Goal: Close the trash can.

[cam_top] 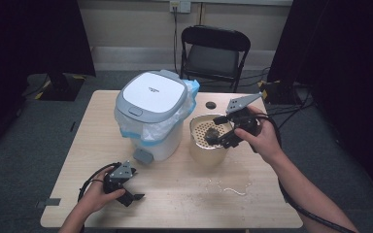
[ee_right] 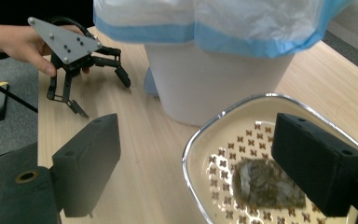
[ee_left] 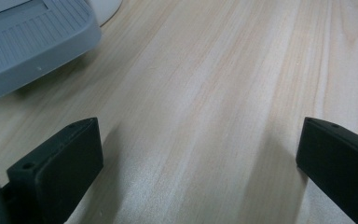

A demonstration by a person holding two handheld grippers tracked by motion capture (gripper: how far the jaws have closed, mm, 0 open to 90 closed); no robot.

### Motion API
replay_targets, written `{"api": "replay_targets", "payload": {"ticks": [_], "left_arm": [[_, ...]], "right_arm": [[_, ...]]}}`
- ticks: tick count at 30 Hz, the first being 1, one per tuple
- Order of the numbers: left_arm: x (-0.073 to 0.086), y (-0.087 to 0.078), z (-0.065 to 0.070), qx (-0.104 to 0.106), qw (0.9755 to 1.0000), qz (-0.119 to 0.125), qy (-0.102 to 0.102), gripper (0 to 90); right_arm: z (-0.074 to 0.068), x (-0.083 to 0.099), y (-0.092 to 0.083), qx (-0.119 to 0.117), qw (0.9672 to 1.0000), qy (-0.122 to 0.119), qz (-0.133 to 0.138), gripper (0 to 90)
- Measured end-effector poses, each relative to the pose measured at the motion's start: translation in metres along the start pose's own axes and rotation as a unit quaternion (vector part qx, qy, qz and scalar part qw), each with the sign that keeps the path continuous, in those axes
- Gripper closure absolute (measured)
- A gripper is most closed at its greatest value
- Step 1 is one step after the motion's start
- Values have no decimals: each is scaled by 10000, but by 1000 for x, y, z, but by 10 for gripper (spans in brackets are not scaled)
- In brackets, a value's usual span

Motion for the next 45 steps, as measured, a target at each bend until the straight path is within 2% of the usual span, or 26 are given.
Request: {"api": "replay_targets", "payload": {"ticks": [9,23,33,40,45], "left_arm": [[0,0,0,0,10000,-2,2,0],[0,0,0,-1,10000,0,3,0],[0,0,0,-1,10000,-1,2,0],[0,0,0,-1,10000,-21,24,0],[0,0,0,-2,10000,-17,23,0]], "right_arm": [[2,24,0,-32,10000,33,-72,150],[4,58,-4,47,9997,93,-204,150],[5,80,-3,-58,9996,195,-180,153],[5,93,-3,-79,9997,173,-174,153],[6,106,-3,-66,9994,206,-267,154]]}}
Point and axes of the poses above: each handheld gripper's, and its own axes: y roughly forward along the jaws, x roughly out of its underside, z roughly to its right, the point moved 7 cm from there along y, roughly forward along the jaws, and after that the axes turned 11 degrees about y, right-handed, at the moved point
